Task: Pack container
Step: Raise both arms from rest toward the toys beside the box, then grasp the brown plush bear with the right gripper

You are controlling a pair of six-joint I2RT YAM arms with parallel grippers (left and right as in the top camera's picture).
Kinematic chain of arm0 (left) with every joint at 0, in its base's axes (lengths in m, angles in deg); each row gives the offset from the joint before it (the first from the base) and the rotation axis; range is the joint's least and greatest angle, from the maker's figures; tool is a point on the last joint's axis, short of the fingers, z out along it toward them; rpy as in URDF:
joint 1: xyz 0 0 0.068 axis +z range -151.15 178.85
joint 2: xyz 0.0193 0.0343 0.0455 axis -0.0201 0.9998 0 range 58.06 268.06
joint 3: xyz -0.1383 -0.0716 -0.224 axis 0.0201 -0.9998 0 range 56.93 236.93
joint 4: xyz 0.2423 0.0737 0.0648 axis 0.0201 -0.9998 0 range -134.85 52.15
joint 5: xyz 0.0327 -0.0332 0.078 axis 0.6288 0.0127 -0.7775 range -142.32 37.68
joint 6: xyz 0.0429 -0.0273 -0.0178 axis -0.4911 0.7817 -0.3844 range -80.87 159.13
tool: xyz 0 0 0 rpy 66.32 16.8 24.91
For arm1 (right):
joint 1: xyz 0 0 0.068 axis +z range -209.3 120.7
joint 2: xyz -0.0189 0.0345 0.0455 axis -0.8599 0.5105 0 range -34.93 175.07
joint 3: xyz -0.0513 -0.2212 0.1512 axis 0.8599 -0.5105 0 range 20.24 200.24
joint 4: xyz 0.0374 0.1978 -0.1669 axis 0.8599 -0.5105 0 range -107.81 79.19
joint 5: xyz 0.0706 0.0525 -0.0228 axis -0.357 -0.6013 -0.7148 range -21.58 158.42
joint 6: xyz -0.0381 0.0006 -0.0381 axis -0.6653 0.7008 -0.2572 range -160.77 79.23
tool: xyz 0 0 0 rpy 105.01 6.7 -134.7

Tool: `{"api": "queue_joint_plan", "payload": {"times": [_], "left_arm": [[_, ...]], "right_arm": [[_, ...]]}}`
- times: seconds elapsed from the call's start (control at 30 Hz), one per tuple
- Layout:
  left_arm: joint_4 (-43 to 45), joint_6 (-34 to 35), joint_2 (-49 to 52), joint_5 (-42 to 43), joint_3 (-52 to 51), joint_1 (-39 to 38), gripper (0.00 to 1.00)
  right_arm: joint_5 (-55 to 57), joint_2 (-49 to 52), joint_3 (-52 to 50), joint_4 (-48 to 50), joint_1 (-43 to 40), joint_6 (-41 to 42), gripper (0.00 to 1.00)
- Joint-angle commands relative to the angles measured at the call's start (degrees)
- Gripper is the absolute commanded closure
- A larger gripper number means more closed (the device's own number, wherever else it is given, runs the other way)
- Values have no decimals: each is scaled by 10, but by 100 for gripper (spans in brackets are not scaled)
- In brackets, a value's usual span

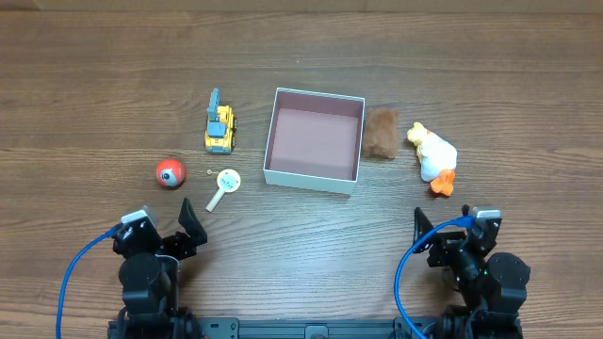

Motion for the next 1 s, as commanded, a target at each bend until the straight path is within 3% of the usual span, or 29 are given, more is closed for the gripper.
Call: {"api": "queue_joint_plan", "payload": {"times": [0.0, 0.23, 0.37, 0.57, 0.8, 0.83, 0.87, 0.97], "left_arm": [[9, 6, -7, 50, -3, 3, 0], [43, 5, 0, 63, 36, 3, 0], [41, -12, 76, 57, 108, 3, 0], [-7, -12, 344, 71, 308, 3, 0], [-146, -26, 624, 137, 588, 3, 0], [-176, -26, 680, 136, 633, 3, 0], [-190, -26, 712, 136, 651, 3, 0], [-192, -26, 741, 136, 652, 3, 0]], "right_arm": [[-69, -7, -6, 8, -2, 4, 0], [-90, -2, 21, 84, -2, 75, 0], [-88, 55, 91, 63, -2, 75, 0], [-35, 287, 334, -67, -2, 23, 0], [-27, 614, 660, -281, 10, 23, 0], [-28, 704, 748, -330, 32, 23, 0], [-52, 762, 797, -336, 55, 30, 0], [-135, 829, 808, -288, 80, 30, 0]]}}
